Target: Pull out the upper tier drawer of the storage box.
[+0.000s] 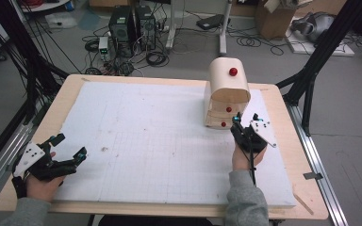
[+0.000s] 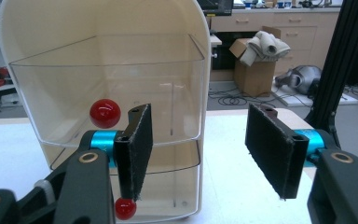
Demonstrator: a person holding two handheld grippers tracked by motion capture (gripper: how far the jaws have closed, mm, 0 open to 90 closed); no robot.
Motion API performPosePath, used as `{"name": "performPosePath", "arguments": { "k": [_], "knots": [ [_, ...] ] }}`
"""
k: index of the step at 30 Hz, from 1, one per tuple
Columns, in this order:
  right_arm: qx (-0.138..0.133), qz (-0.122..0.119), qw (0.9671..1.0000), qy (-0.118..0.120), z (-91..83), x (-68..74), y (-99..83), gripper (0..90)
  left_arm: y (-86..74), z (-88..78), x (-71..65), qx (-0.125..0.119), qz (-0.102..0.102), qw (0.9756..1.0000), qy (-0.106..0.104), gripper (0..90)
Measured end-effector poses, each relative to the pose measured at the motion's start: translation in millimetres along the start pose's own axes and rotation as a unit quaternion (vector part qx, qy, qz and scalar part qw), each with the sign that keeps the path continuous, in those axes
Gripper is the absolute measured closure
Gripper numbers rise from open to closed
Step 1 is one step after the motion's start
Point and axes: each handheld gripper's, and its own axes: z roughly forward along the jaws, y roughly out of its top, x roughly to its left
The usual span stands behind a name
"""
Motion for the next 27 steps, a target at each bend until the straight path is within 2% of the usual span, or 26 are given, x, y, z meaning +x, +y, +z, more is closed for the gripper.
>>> {"name": "performPosePath", "arguments": {
  "k": [15, 17, 27],
  "knots": [
    [-0.003, -0.004, 1.0, 0.001, -1.4, 2.6, 0.3, 40.7, 0.2, 0.1, 0.1, -0.001, -0.001, 1.0, 0.0, 1.7],
    [-0.002, 0.0, 1.0, -0.001, -2.0, 3.8, 0.3, 40.7, 0.0, 0.6, 0.3, -0.001, -0.001, 1.0, -0.001, 1.7],
    [-0.004, -0.007, 1.0, -0.002, -4.8, 10.7, 0.8, 40.7, -0.2, 3.2, -0.9, -0.002, -0.005, 1.0, -0.004, 1.7]
  ]
}}
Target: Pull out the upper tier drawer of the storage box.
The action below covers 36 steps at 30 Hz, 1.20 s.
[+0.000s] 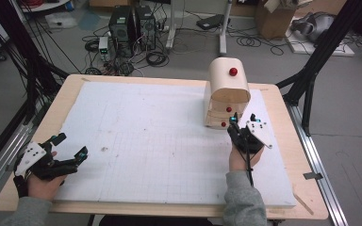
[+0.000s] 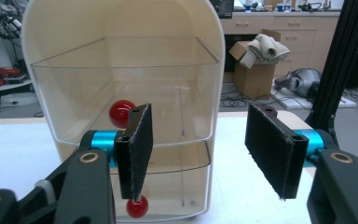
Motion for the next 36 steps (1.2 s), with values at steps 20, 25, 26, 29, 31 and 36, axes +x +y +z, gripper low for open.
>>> {"name": "performPosePath", "arguments": {
  "k": [20, 25, 26, 29, 31, 36],
  "knots": [
    [0.004, -0.015, 0.9999, 0.006, 1.7, 40.7, -1.3, 40.7, 0.2, 1.4, 0.8, -0.002, -0.004, 1.0, -0.003, 1.7],
    [0.003, -0.017, 0.9998, 0.008, 2.0, 44.1, -1.1, 40.7, 0.1, 1.6, 0.6, -0.002, -0.004, 1.0, -0.003, 1.7],
    [0.004, -0.013, 0.9999, 0.008, 1.8, 44.3, -1.1, 40.7, 0.1, 1.6, 0.5, -0.001, -0.004, 1.0, -0.003, 1.7],
    [0.005, -0.016, 0.9998, 0.007, 2.3, 44.6, -1.3, 40.7, 0.1, 1.8, -0.1, -0.002, -0.006, 1.0, -0.004, 1.7],
    [0.006, -0.014, 0.9998, 0.011, 2.7, 44.8, -1.5, 40.7, 0.0, 2.1, 0.0, -0.001, -0.004, 1.0, -0.005, 1.7],
    [0.005, -0.017, 0.9998, 0.011, 7.1, 45.1, -1.0, 40.8, -0.3, 2.6, -0.3, 0.0, -0.005, 1.0, -0.005, 1.7]
  ]
}}
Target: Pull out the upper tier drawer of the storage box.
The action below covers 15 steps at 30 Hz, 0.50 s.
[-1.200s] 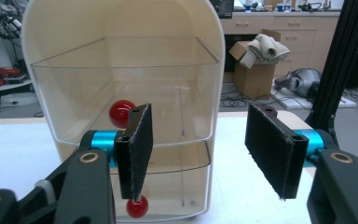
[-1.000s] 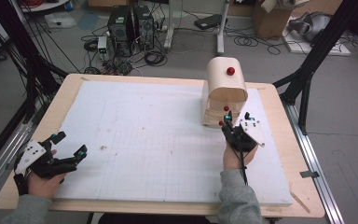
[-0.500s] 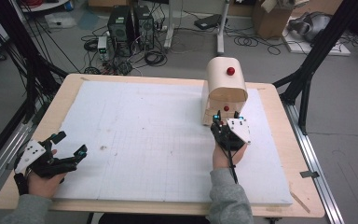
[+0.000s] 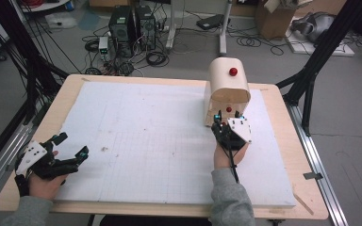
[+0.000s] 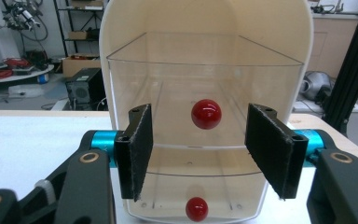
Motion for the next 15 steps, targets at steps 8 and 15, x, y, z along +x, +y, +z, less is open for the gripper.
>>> {"name": "performPosePath", "arguments": {
  "k": [8, 15],
  "knots": [
    [0.004, 0.0, 1.0, -0.004, 10.2, 0.3, 0.7, 40.9, -0.7, 0.3, 0.3, 0.002, -0.001, 1.0, 0.001, 1.7],
    [0.008, 0.004, 0.9999, -0.005, 14.9, -2.7, -0.1, 41.5, -0.9, 0.5, 0.3, 0.002, -0.001, 1.0, 0.001, 1.7]
  ]
}}
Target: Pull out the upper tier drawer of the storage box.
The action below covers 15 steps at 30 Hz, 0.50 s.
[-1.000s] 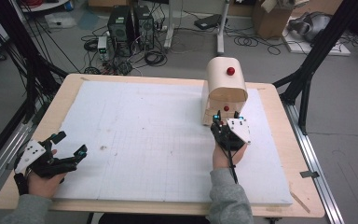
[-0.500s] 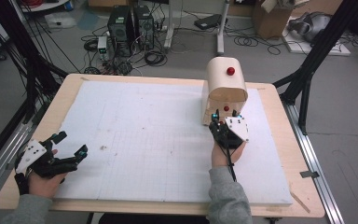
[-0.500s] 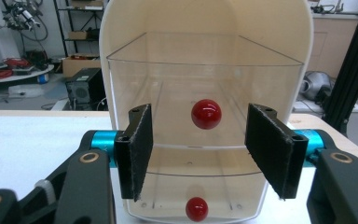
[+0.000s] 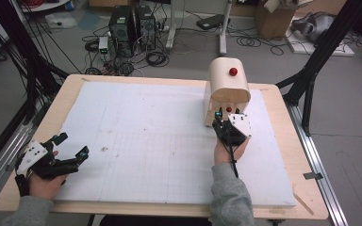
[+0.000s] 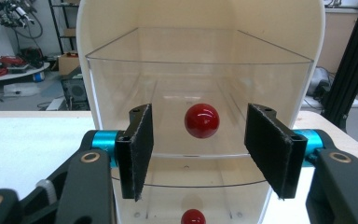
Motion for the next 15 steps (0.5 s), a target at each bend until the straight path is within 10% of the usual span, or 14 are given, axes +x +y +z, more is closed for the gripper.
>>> {"name": "performPosePath", "arguments": {
  "k": [15],
  "knots": [
    [-0.003, -0.005, 1.0, 0.0, 0.2, -0.3, 0.1, 58.1, 0.2, -0.2, 0.0, 0.0, 0.001, 1.0, -0.001, 1.7]
  ]
}}
